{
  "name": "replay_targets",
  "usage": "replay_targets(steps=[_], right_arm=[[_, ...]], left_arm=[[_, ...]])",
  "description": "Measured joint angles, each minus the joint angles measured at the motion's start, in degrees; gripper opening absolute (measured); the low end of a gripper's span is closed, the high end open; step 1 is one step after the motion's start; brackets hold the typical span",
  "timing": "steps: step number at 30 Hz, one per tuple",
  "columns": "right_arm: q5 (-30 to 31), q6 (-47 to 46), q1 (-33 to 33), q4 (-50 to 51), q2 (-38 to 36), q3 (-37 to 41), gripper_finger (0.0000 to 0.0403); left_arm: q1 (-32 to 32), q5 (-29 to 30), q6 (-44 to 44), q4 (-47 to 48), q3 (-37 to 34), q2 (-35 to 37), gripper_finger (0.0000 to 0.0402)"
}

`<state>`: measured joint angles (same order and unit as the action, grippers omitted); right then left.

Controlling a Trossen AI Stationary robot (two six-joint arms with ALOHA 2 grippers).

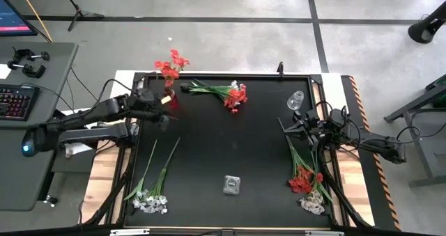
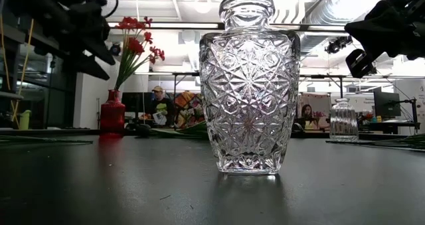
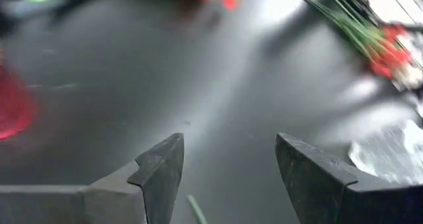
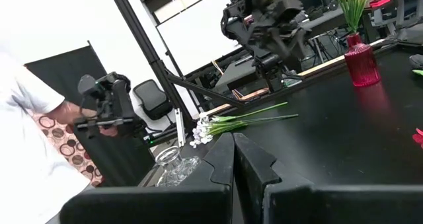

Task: Sort flowers into vase by color
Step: Put the top orange flowers into the red vase

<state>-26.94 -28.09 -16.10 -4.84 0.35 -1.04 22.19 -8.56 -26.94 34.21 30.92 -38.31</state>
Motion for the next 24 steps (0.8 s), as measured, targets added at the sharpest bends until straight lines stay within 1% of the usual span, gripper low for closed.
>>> replay_targets(steps=[3,7,10,12,14,17,21,24], right_arm=[[0.0,0.0,0.0,0.0,0.0,0.0,0.0000],[0.0,0.0,0.0,0.0,0.0,0.0,0.0000],[0.0,0.0,0.0,0.0,0.0,0.0,0.0000],[0.0,0.0,0.0,0.0,0.0,0.0,0.0000],[0.0,0.0,0.0,0.0,0.0,0.0,0.0000],[0.0,0.0,0.0,0.0,0.0,0.0,0.0000],[0.0,0.0,0.0,0.1,0.0,0.0,0.0000],[0.0,0.0,0.0,0.7,0.0,0.0,0.0000]], left_arm=[[-6.8,0.8,-1.0,-3.3,0.0,-1.5,0.0227],[-17.2,4.6,-0.1,-12.9,0.0,-6.3,0.0227],[-24.1,8.8,3.0,-21.5,0.6,-13.0,0.0227],[-26.7,11.5,6.2,-23.0,3.1,-19.1,0.0227],[-27.1,13.8,11.7,-21.4,7.7,-25.3,0.0227],[-25.8,16.2,22.0,-17.6,16.3,-34.5,0.0227],[-21.9,16.6,34.8,-14.5,28.5,-45.5,0.0227],[-18.6,16.6,42.2,-10.4,37.7,-53.2,0.0227]])
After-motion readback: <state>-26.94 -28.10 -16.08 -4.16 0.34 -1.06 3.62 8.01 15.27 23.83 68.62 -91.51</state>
